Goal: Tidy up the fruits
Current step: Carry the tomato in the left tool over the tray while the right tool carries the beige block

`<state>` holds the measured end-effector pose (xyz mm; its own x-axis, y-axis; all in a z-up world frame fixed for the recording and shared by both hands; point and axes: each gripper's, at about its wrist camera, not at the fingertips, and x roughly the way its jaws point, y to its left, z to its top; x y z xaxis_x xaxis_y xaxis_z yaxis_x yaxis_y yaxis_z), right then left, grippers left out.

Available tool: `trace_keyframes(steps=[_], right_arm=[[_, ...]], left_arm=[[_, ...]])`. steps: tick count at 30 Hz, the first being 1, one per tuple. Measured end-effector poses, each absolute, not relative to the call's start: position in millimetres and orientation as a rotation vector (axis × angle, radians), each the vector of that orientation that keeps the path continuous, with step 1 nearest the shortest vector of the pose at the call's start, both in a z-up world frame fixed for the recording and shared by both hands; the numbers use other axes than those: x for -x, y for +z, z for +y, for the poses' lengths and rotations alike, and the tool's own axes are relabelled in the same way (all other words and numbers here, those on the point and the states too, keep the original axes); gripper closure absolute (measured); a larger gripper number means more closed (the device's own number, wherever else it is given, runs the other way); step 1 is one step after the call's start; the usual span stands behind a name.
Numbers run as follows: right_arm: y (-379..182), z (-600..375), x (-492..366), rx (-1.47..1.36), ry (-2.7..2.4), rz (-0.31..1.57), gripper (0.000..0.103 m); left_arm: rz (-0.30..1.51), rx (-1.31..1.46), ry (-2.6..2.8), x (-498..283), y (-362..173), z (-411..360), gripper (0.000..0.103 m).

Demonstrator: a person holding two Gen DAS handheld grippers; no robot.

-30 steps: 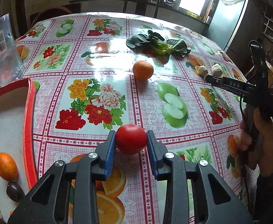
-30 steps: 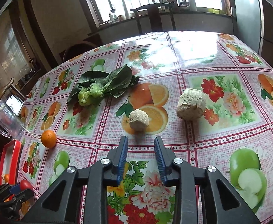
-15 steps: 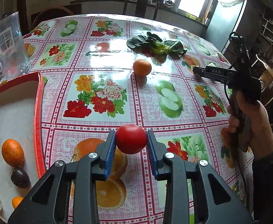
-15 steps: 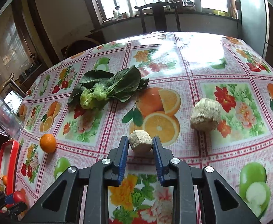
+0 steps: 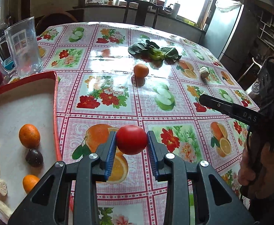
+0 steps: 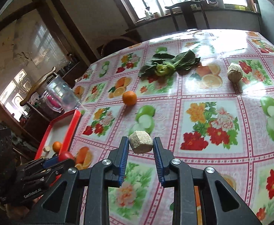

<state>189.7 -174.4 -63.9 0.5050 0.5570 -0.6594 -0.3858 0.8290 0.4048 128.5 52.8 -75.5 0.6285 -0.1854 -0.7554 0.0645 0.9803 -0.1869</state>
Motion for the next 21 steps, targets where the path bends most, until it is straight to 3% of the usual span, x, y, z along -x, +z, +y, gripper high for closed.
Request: trace_keyframes(steps=[21], right_arm=[[-37.3, -102.3, -124.8, -0.18, 0.743, 0.858, 0.076]], left_arm=[[0.803, 0.194, -0.056, -56.9, -48.2, 109.3, 0.073]])
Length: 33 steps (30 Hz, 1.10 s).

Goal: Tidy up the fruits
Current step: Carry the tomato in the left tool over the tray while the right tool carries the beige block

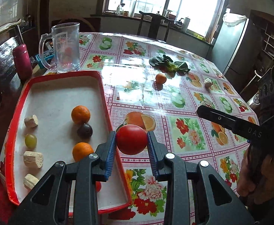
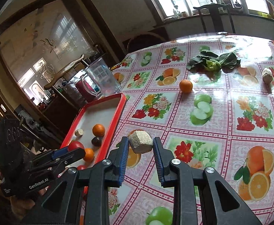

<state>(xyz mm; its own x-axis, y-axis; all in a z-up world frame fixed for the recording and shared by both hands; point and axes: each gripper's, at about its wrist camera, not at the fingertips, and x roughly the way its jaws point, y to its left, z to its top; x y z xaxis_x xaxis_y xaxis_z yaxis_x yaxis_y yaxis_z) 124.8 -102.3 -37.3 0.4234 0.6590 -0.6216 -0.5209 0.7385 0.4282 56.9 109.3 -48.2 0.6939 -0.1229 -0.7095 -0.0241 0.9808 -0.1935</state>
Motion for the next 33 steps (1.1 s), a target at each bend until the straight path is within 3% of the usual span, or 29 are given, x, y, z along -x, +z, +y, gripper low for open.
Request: trace_keyframes(steps=[33], right_arm=[[-35.7, -1.9, -113.1, -0.097, 0.877, 0.877, 0.076]], left_arm=[[0.774, 0.261, 0.095, -32.0, -47.4, 204.0, 0.073]])
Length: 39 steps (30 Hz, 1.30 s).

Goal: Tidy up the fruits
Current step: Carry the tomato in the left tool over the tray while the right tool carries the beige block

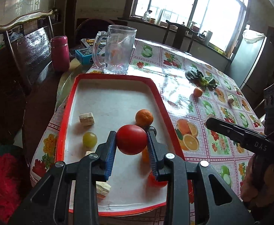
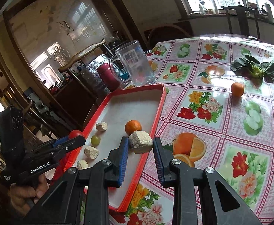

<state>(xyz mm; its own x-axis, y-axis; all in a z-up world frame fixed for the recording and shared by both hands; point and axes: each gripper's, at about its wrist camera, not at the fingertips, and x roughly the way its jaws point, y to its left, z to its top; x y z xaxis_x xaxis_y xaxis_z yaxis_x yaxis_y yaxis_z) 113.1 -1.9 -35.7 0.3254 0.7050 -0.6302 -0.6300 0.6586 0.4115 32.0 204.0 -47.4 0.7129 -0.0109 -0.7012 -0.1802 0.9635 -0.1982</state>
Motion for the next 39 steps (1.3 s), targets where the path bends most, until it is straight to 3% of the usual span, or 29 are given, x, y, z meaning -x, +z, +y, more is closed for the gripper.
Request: trace_keyframes(steps=[39], right_arm=[[-57.5, 96.9, -181.1, -0.009, 0.923, 0.945, 0.076]], left_arm=[[0.847, 0.297, 0.188, -100.5, -69.0, 274.1, 0.073]])
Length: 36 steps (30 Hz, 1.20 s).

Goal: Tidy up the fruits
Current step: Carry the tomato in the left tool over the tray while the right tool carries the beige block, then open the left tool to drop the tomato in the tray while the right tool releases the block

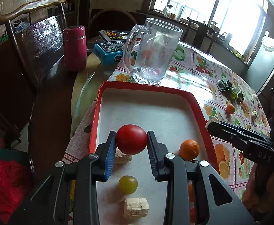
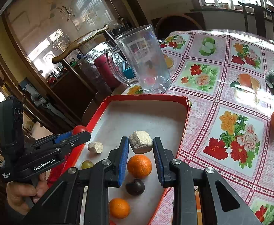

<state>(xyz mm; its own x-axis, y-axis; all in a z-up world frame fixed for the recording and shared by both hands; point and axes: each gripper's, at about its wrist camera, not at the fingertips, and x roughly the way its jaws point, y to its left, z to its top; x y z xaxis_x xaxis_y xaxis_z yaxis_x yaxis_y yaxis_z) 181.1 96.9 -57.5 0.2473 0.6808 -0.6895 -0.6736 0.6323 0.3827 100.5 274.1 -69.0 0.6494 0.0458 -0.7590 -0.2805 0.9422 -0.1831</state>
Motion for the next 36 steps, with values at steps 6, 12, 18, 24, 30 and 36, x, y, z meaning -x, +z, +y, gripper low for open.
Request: trace_keyframes(steps=[6, 12, 18, 24, 30, 36], right_arm=[[-65.3, 110.4, -189.6, 0.02, 0.931, 0.964, 0.076], [-79.3, 125.7, -194.0, 0.086, 0.92, 0.99, 0.076], [-89.5, 135.8, -197.4, 0.144, 0.909, 1.014, 0.076], [-98.4, 144.0, -194.7, 0.196, 0.89, 1.035, 0.073], [-87.0, 134.4, -188.6, 0.173, 0.908, 1.007, 0.067], [-64.9, 109.6, -177.6, 0.107, 0.924, 0.963, 0.064]], left_arm=[[0.873, 0.283, 0.2, -115.8, -75.0, 278.7, 0.073], [0.916, 0.284, 0.209, -130.2, -85.7, 284.3, 0.073], [0.957, 0.296, 0.21, -137.4, -96.6, 286.9, 0.073], [1.015, 0.289, 0.226, -144.5, -107.2, 286.4, 0.073], [0.992, 0.313, 0.249, -137.1, -102.1, 291.4, 0.068], [0.95, 0.32, 0.261, -121.9, -88.1, 289.3, 0.063]])
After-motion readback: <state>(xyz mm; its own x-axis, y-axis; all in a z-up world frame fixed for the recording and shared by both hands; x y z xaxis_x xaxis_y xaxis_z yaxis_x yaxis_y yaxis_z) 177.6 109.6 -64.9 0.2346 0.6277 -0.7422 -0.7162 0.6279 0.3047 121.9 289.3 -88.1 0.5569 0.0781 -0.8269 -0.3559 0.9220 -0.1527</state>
